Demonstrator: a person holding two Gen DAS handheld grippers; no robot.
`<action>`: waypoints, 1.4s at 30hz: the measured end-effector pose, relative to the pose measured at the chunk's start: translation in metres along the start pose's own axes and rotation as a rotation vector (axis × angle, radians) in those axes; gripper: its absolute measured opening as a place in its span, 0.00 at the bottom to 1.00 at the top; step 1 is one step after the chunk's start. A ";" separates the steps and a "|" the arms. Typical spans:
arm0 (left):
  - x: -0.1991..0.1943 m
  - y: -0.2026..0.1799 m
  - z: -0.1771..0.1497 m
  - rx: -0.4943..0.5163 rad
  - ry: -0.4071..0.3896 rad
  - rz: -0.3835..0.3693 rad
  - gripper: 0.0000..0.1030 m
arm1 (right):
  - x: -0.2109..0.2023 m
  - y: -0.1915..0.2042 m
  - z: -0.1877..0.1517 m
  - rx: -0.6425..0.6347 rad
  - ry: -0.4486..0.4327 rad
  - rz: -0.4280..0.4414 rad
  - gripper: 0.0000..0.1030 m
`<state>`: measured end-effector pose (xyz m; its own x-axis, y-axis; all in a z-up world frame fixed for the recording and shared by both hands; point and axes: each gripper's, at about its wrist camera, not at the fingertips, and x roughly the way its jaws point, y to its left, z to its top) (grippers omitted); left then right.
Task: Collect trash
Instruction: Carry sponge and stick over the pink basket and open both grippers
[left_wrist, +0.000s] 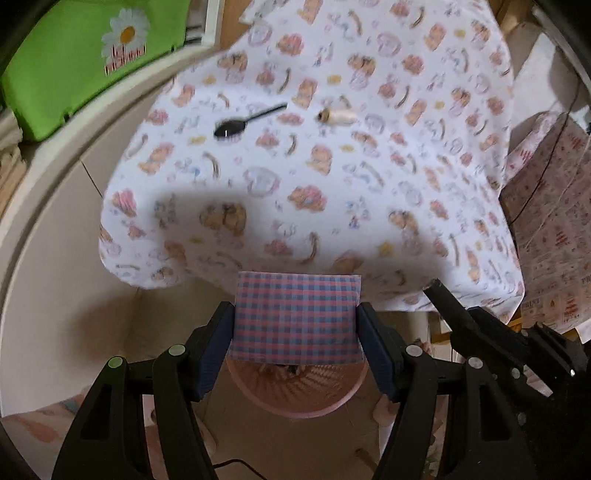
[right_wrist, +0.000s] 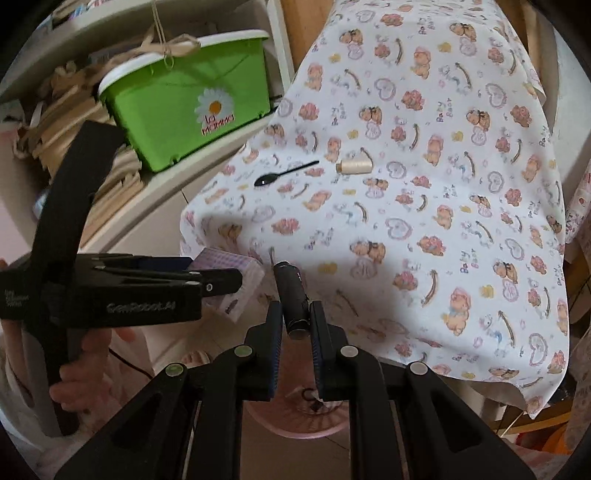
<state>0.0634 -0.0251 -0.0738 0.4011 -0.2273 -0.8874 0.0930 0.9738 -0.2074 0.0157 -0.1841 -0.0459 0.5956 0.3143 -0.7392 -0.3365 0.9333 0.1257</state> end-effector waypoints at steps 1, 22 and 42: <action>0.006 0.001 -0.001 -0.008 0.019 -0.005 0.64 | 0.003 -0.001 -0.002 0.001 0.013 0.000 0.16; 0.127 0.027 -0.034 0.059 0.263 0.149 0.64 | 0.112 -0.030 -0.073 0.046 0.363 0.055 0.16; 0.183 0.047 -0.066 -0.082 0.472 0.089 0.76 | 0.175 -0.065 -0.118 0.251 0.587 0.029 0.20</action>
<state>0.0814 -0.0205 -0.2732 -0.0547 -0.1368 -0.9891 -0.0029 0.9906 -0.1369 0.0561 -0.2098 -0.2614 0.0656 0.2587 -0.9637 -0.1225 0.9606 0.2495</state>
